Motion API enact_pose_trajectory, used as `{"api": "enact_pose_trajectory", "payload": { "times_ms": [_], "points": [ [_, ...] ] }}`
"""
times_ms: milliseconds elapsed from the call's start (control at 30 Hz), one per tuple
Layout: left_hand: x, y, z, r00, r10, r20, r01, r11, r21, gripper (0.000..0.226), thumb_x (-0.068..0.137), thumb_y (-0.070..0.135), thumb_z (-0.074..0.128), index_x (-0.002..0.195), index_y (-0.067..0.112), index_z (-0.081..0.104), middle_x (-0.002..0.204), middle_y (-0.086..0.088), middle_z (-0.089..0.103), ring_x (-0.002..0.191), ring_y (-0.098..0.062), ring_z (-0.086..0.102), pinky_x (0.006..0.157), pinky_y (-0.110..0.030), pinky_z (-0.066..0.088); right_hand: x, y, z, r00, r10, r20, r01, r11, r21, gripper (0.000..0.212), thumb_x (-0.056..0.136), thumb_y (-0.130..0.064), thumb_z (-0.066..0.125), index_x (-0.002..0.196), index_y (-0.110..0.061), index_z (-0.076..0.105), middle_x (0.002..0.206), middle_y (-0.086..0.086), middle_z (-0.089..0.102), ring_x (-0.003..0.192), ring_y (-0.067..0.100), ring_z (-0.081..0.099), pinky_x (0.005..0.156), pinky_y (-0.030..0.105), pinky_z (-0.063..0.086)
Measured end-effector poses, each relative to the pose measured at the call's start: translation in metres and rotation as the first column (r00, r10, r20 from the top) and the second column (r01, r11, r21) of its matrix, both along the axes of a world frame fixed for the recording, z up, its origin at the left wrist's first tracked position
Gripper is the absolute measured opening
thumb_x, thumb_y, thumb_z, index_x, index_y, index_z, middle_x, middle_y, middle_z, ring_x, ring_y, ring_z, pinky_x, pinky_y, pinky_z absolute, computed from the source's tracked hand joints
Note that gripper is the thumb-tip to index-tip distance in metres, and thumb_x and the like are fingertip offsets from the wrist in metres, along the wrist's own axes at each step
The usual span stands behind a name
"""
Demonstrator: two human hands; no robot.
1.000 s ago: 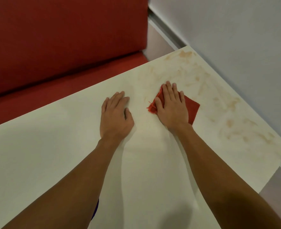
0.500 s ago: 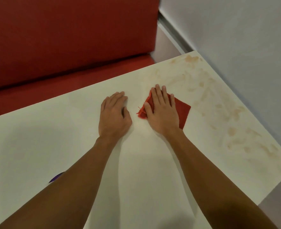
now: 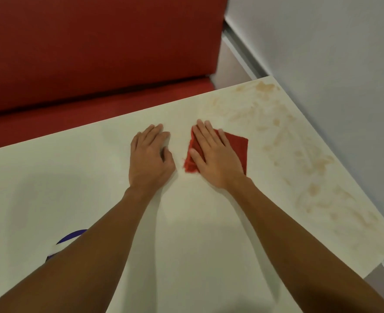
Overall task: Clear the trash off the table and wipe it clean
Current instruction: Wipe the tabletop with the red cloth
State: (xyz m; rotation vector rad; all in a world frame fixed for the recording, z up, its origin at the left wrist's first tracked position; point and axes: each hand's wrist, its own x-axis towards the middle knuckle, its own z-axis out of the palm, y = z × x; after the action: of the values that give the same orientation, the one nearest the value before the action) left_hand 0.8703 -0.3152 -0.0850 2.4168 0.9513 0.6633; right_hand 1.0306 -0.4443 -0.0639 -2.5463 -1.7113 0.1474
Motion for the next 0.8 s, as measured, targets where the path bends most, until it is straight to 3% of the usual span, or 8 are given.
{"api": "enact_pose_trajectory", "payload": {
  "times_ms": [67,200,267,433,533,633,700,800],
  "points": [
    [0.0,0.001,0.0,1.0,0.012,0.006,-0.012,1.0,-0.005,0.046,0.092,0.02,0.053,0.136,0.013,0.065,0.154,-0.004,0.055,0.149,-0.021,0.041,0.127,-0.048,0.023,0.012,-0.028,0.0,0.999,0.051,-0.013,-0.051,0.999,-0.013,0.066,0.112,-0.053,0.013,0.168,-0.02,0.002,0.176,-0.004,-0.004,0.16,0.011,-0.013,0.132,0.044,0.006],
    [0.001,0.002,0.0,1.0,0.014,0.002,-0.014,1.0,-0.015,0.045,0.093,0.018,0.055,0.137,0.014,0.065,0.154,-0.004,0.054,0.149,-0.021,0.04,0.128,-0.047,0.022,0.035,0.011,-0.005,0.945,-0.324,0.036,0.325,0.945,-0.021,0.075,0.107,-0.06,0.003,0.167,-0.015,-0.002,0.176,0.003,-0.006,0.161,0.02,-0.01,0.131,0.048,0.006],
    [0.001,0.002,0.0,1.0,0.016,-0.003,-0.016,1.0,-0.008,0.046,0.093,0.019,0.054,0.138,0.014,0.064,0.154,-0.003,0.054,0.149,-0.02,0.04,0.127,-0.047,0.023,0.027,0.049,-0.005,0.918,-0.396,0.004,0.396,0.918,-0.009,0.077,0.106,-0.059,0.005,0.167,-0.012,0.0,0.175,0.007,-0.005,0.162,0.024,-0.009,0.131,0.05,0.004],
    [0.001,0.002,-0.001,1.0,0.017,-0.001,-0.017,1.0,0.001,0.046,0.092,0.019,0.054,0.137,0.013,0.064,0.154,-0.004,0.055,0.148,-0.02,0.041,0.127,-0.047,0.024,0.012,0.022,-0.006,0.997,-0.082,-0.006,0.082,0.997,0.005,0.072,0.109,-0.057,0.01,0.168,-0.015,0.003,0.176,0.002,-0.002,0.162,0.018,-0.007,0.132,0.045,0.004],
    [0.001,0.002,-0.001,1.0,0.022,-0.002,-0.022,1.0,-0.01,0.045,0.093,0.019,0.056,0.137,0.014,0.064,0.154,-0.003,0.054,0.149,-0.02,0.041,0.127,-0.047,0.024,0.026,0.014,-0.009,0.963,-0.268,0.008,0.268,0.963,-0.003,0.076,0.107,-0.062,0.007,0.167,-0.016,0.0,0.176,0.002,-0.002,0.162,0.02,-0.006,0.132,0.045,0.003],
    [0.002,0.002,-0.001,1.0,0.022,0.013,-0.021,1.0,-0.014,0.046,0.092,0.019,0.053,0.136,0.013,0.065,0.153,-0.003,0.055,0.148,-0.02,0.042,0.126,-0.049,0.026,0.032,0.067,-0.007,0.883,-0.469,-0.014,0.469,0.883,0.002,0.077,0.107,-0.058,0.009,0.167,-0.011,0.001,0.176,0.008,-0.002,0.162,0.025,-0.006,0.131,0.05,0.003],
    [0.001,0.001,-0.001,1.0,0.02,0.01,-0.02,1.0,-0.007,0.046,0.092,0.018,0.053,0.136,0.013,0.065,0.153,-0.003,0.056,0.148,-0.02,0.043,0.125,-0.05,0.027,0.031,0.089,-0.007,0.915,-0.404,-0.012,0.404,0.915,-0.014,0.075,0.107,-0.057,0.008,0.167,-0.012,0.0,0.175,0.008,-0.004,0.162,0.024,-0.008,0.131,0.05,0.002],
    [0.002,0.001,-0.001,1.0,0.017,0.009,-0.017,1.0,-0.006,0.047,0.092,0.017,0.053,0.137,0.013,0.065,0.153,-0.004,0.056,0.148,-0.021,0.043,0.125,-0.05,0.028,0.025,0.062,-0.006,0.986,-0.164,-0.019,0.164,0.986,0.004,0.074,0.108,-0.058,0.009,0.167,-0.015,0.002,0.176,0.004,-0.003,0.162,0.021,-0.006,0.132,0.047,0.003]
  ]
}}
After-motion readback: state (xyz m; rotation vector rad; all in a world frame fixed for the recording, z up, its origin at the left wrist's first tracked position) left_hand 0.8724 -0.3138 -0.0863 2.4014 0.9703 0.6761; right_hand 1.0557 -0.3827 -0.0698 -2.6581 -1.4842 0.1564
